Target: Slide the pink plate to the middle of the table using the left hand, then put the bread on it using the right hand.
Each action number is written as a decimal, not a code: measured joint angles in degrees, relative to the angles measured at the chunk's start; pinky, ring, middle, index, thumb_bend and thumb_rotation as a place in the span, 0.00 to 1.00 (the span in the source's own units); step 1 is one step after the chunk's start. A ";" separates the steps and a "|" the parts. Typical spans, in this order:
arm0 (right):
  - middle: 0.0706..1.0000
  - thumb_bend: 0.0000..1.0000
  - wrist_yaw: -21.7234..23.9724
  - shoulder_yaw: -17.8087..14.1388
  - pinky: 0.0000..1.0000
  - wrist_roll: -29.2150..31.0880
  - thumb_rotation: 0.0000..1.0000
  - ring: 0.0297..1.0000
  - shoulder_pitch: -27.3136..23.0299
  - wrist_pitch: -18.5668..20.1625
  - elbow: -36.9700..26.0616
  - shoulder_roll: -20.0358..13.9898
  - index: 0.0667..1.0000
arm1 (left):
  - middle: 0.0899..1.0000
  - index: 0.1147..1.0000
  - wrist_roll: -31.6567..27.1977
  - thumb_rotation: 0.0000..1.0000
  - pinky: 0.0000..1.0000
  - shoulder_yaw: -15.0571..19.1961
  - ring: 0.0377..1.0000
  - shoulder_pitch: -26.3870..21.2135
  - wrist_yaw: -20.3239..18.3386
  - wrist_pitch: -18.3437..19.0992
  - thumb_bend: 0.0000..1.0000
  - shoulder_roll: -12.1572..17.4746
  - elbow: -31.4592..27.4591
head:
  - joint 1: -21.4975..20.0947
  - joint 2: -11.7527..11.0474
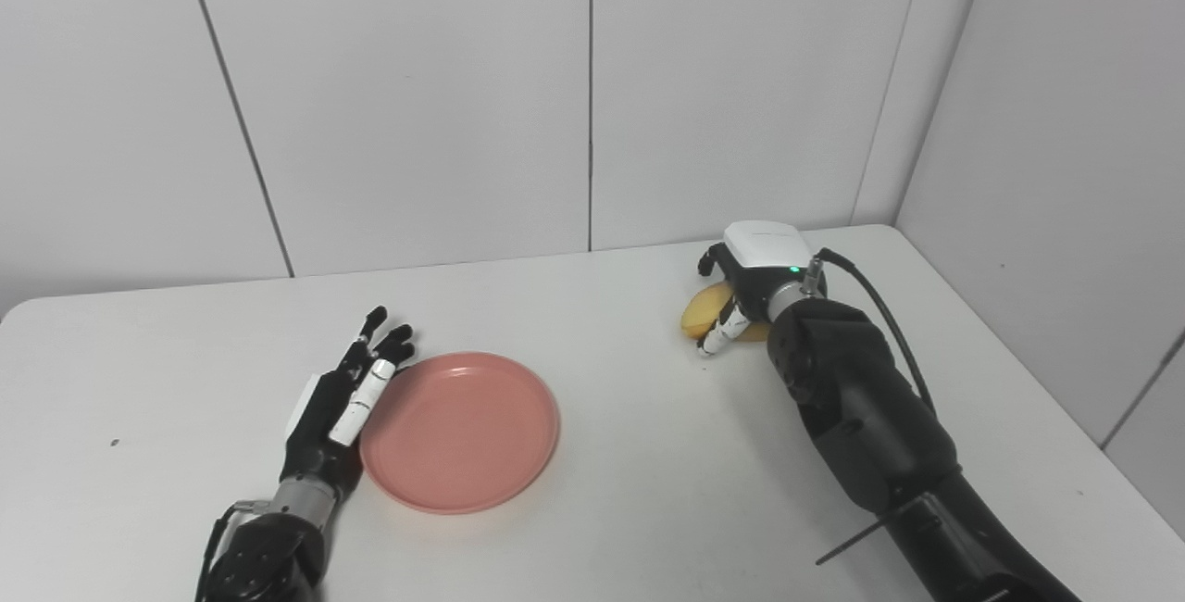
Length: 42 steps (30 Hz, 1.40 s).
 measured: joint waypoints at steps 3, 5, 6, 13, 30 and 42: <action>0.41 0.51 -1.36 -0.03 0.25 2.25 0.00 0.35 0.86 -0.57 -4.58 0.04 0.50 | 0.91 0.96 0.00 0.69 0.92 -0.24 0.92 0.07 0.63 0.06 0.75 -0.49 -0.11 | 1.68 0.09; 0.41 0.51 -1.64 0.23 0.26 3.49 0.00 0.35 1.38 -0.98 -6.85 0.06 0.50 | 0.91 0.96 0.05 0.70 0.91 -0.37 0.91 0.10 1.27 0.04 0.75 -1.00 -0.12 | 2.90 0.00; 0.41 0.51 -1.67 0.46 0.26 4.12 0.00 0.35 1.62 -1.27 -7.95 0.08 0.50 | 0.90 0.96 0.33 0.70 0.91 -0.53 0.90 0.11 1.49 0.01 0.75 -1.19 -0.12 | 3.44 0.00; 0.42 0.51 -1.29 3.43 0.23 6.17 0.00 0.36 1.90 -1.72 -13.11 2.23 0.49 | 0.89 0.95 2.35 0.70 0.86 -1.49 0.88 0.12 3.30 -0.61 0.73 -1.71 0.12 | 6.34 -0.26; 0.44 0.51 -3.65 8.78 0.25 10.53 0.00 0.37 1.82 -4.64 -8.81 8.32 0.49 | 0.88 0.95 4.81 0.81 0.85 -2.30 0.88 -0.78 6.06 -2.20 0.71 -3.68 1.98 | 11.26 0.18; 0.42 0.51 -10.07 12.26 0.30 13.66 0.00 0.36 1.47 -11.42 4.73 11.01 0.52 | 0.88 0.94 4.75 0.90 0.86 -1.98 0.88 -0.66 6.05 -2.25 0.76 -4.48 1.79 | 11.26 0.35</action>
